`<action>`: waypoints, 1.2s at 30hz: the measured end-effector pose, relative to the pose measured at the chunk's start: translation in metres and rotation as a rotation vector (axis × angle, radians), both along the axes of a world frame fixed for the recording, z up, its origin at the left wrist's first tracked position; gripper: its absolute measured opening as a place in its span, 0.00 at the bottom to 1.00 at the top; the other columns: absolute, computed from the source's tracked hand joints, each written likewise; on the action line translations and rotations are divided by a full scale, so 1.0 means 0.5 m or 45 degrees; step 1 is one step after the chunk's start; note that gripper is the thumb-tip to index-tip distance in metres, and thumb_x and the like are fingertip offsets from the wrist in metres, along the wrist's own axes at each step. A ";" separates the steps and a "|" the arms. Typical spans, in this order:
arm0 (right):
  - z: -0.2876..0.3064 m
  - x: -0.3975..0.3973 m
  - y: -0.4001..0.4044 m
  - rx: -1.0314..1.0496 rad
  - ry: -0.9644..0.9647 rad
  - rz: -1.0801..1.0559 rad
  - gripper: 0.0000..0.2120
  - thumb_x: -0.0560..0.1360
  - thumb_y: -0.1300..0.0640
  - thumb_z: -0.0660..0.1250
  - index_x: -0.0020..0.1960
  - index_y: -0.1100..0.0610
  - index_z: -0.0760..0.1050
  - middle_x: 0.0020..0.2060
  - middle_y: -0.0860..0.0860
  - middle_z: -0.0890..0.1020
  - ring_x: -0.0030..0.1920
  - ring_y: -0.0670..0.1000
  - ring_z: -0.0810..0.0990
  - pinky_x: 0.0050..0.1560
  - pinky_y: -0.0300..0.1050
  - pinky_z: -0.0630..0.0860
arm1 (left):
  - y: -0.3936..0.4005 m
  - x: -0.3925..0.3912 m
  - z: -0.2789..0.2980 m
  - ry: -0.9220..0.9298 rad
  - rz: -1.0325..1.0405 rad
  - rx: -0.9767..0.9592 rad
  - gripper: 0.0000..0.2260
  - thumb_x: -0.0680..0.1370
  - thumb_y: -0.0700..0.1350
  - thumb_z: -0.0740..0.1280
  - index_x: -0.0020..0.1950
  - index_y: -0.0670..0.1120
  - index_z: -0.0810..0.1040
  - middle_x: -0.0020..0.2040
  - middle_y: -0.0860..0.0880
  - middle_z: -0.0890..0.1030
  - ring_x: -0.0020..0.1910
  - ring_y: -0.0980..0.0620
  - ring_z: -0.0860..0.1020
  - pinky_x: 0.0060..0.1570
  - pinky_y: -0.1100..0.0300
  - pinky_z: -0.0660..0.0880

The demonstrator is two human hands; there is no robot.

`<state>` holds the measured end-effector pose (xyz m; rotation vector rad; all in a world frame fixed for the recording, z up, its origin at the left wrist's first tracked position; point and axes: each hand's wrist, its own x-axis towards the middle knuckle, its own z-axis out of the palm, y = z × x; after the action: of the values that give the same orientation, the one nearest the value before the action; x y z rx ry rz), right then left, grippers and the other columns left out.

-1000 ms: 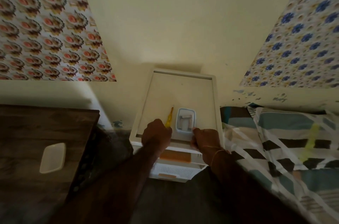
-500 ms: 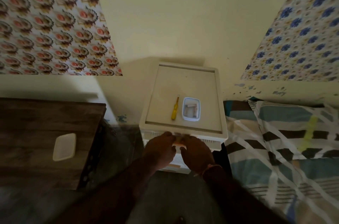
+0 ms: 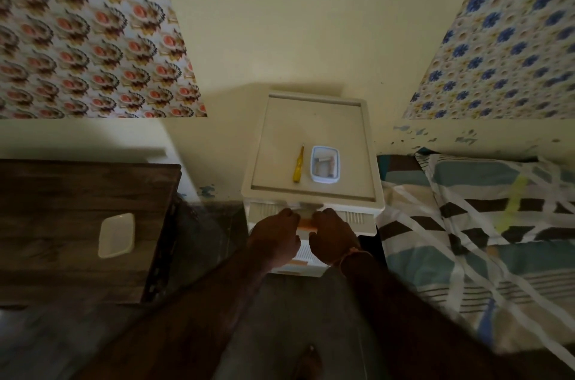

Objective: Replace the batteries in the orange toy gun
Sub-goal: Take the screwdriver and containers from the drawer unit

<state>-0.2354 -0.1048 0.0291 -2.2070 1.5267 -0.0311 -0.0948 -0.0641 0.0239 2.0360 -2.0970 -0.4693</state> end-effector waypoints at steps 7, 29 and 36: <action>-0.010 -0.007 0.071 0.078 0.107 0.005 0.11 0.76 0.57 0.60 0.56 0.61 0.74 0.54 0.57 0.76 0.53 0.57 0.78 0.52 0.46 0.73 | 0.070 -0.012 0.008 -0.038 -0.125 0.119 0.12 0.78 0.48 0.67 0.60 0.48 0.77 0.57 0.50 0.77 0.52 0.49 0.79 0.51 0.53 0.77; -0.139 -0.024 0.231 0.247 0.193 0.049 0.18 0.76 0.58 0.60 0.66 0.57 0.68 0.63 0.55 0.70 0.62 0.57 0.70 0.59 0.51 0.72 | 0.204 -0.038 -0.118 -0.107 -0.166 0.538 0.25 0.78 0.46 0.66 0.75 0.47 0.65 0.73 0.48 0.67 0.64 0.46 0.74 0.60 0.50 0.75; -0.245 -0.003 0.149 0.245 0.332 0.150 0.25 0.75 0.54 0.60 0.71 0.56 0.63 0.70 0.56 0.66 0.65 0.60 0.67 0.59 0.54 0.68 | 0.112 -0.034 -0.191 0.019 0.042 0.687 0.27 0.77 0.46 0.68 0.75 0.49 0.64 0.69 0.49 0.72 0.64 0.47 0.75 0.59 0.51 0.76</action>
<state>-0.2370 -0.0302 -0.0933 -2.2060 1.4570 0.4383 -0.1116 -0.0079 -0.0715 2.3126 -2.0846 -1.1439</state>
